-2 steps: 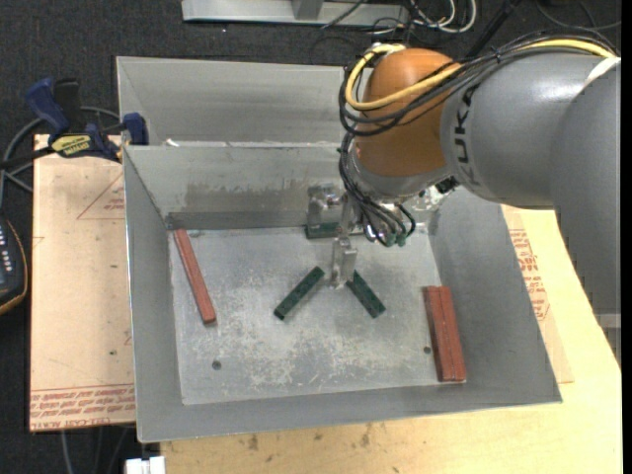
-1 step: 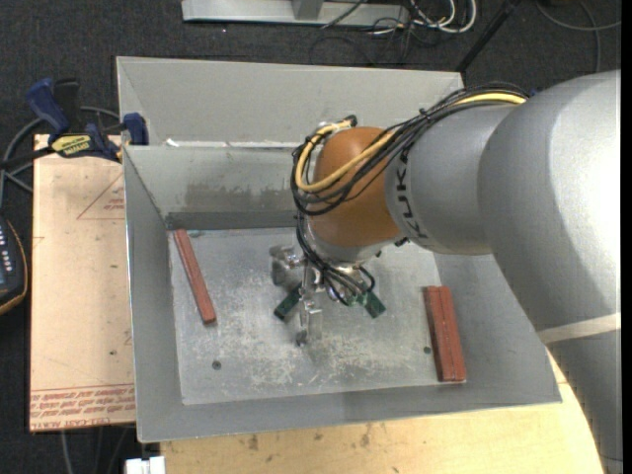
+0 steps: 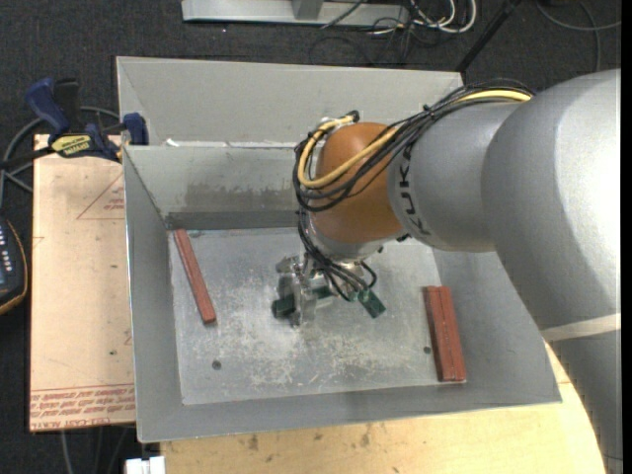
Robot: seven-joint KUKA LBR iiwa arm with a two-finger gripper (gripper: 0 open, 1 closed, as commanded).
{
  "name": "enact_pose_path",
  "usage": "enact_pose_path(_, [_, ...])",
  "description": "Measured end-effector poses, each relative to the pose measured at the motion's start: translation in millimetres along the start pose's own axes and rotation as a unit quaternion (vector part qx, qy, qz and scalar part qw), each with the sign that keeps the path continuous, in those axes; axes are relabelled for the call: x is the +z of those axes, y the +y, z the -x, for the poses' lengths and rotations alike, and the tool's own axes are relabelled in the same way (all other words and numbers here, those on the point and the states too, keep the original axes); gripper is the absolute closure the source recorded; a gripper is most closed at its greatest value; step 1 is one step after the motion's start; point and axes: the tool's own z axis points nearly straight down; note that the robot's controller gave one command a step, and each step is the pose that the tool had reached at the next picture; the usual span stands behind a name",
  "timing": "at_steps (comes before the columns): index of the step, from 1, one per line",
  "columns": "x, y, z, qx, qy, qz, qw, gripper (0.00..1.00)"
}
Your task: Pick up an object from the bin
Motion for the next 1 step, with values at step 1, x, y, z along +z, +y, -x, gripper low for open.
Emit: enact_pose_path(1, [-155.2,16.6,3.7,-0.121,-0.0044,0.0,0.9927,1.0])
